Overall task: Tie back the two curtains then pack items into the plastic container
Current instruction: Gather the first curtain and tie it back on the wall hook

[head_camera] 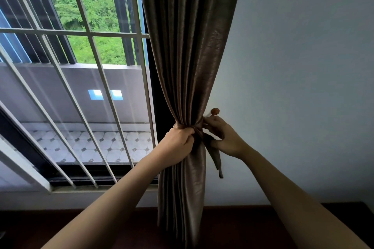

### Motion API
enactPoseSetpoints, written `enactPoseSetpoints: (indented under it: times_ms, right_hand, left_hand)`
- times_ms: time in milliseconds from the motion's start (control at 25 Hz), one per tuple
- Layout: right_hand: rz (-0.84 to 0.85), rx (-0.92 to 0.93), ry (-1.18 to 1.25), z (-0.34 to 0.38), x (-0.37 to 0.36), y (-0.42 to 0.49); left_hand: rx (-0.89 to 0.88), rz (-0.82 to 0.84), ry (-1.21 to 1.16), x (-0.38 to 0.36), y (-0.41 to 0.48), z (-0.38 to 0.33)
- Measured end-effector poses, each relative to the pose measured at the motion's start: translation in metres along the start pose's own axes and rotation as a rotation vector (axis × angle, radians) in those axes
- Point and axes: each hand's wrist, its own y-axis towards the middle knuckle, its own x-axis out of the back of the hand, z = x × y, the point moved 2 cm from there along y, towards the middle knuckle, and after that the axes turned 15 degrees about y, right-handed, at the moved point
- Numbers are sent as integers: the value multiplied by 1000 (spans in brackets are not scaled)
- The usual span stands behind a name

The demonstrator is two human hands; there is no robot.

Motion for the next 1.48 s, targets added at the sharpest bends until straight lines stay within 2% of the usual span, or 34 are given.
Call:
enactPoseSetpoints:
  times_ms: [80, 200, 320, 400, 480, 560, 720, 800, 880, 1000, 1120, 1280, 1480]
  right_hand:
    - [29, -12, 21, -1, -2, -1]
    - [-3, 81, -184, -4, -8, 2]
    - [-128, 139, -390, 2, -7, 4]
    - [-217, 158, -414, 1, 5, 4]
    - [-214, 156, -202, -9, 22, 4]
    - [-198, 86, 177, -24, 36, 2]
    - [-337, -97, 954, -52, 41, -1]
    - [-395, -152, 1160, -65, 32, 6]
    - [-475, -240, 1227, -73, 18, 14]
    - [-603, -313, 1201, -77, 6, 23]
    - [-697, -312, 1057, -76, 7, 25]
    - [-639, -229, 891, -73, 4, 29]
    - [-672, -215, 678, -79, 2, 32]
  left_hand:
    - [-3, -54, 74, -1, 3, 0]
    - [41, -160, 194, 0, 6, -2]
    - [133, -283, 288, 0, 6, -4]
    - [201, -342, 314, 0, 8, -7]
    - [256, -377, 327, 1, 9, -8]
    - [283, -418, 317, 0, 10, -9]
    - [240, -505, 333, -5, 11, -12]
    - [222, -538, 355, -7, 13, -14]
    - [220, -553, 371, -9, 14, -15]
    - [222, -558, 380, -12, 17, -16]
    - [221, -570, 382, -12, 17, -15]
    - [222, -592, 383, -13, 17, -11]
    - [205, -625, 395, -15, 18, -11]
